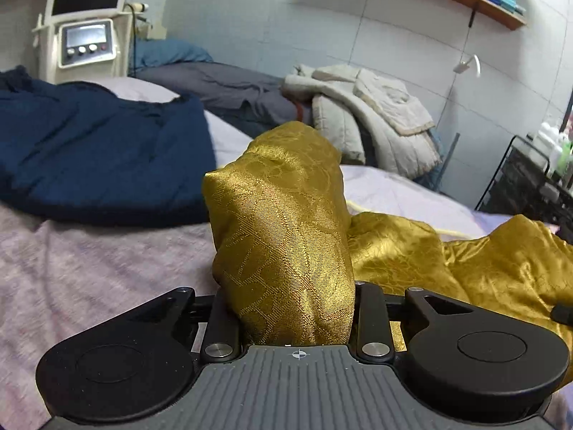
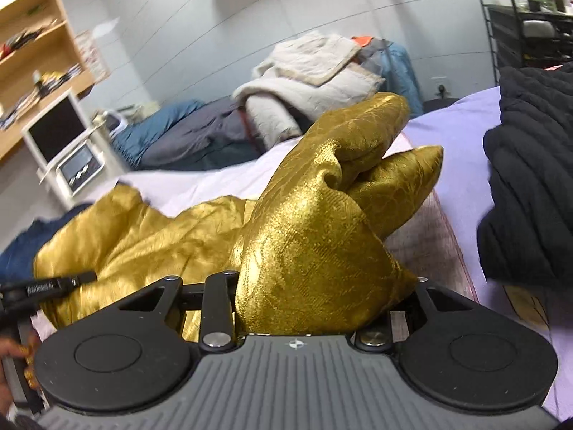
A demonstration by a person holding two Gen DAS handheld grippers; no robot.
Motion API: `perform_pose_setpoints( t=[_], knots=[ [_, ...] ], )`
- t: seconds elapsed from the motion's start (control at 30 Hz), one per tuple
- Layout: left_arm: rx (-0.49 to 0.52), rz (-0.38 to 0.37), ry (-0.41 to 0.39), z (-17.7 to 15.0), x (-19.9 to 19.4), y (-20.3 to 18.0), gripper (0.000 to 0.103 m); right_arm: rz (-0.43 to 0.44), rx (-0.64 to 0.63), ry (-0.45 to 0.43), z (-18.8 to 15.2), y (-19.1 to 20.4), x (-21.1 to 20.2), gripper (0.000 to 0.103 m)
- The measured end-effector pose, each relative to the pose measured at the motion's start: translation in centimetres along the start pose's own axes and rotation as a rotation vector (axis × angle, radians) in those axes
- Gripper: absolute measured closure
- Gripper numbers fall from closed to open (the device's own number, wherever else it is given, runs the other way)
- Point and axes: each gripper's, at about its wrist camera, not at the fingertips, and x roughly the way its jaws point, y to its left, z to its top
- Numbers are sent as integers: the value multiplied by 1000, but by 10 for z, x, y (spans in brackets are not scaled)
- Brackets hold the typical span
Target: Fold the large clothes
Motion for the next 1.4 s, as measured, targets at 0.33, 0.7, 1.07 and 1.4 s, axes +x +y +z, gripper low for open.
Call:
perform_pose_setpoints(
  t=[0.33, 0.7, 1.07, 1.4],
  knots=[
    [7, 58, 0, -23, -10, -19, 28, -1, -220, -24, 28, 35, 0, 65],
    [13, -243, -53, 11, 37, -143, 30, -85, -486, -237, 165, 29, -74, 68],
    [226, -655, -92, 36, 55, -400, 30, -560, -108, -462, 167, -181, -264, 68],
    [225, -636, 45, 2, 78, -418, 17, -332, 649, -565, 43, -361, -309, 56]
  ],
)
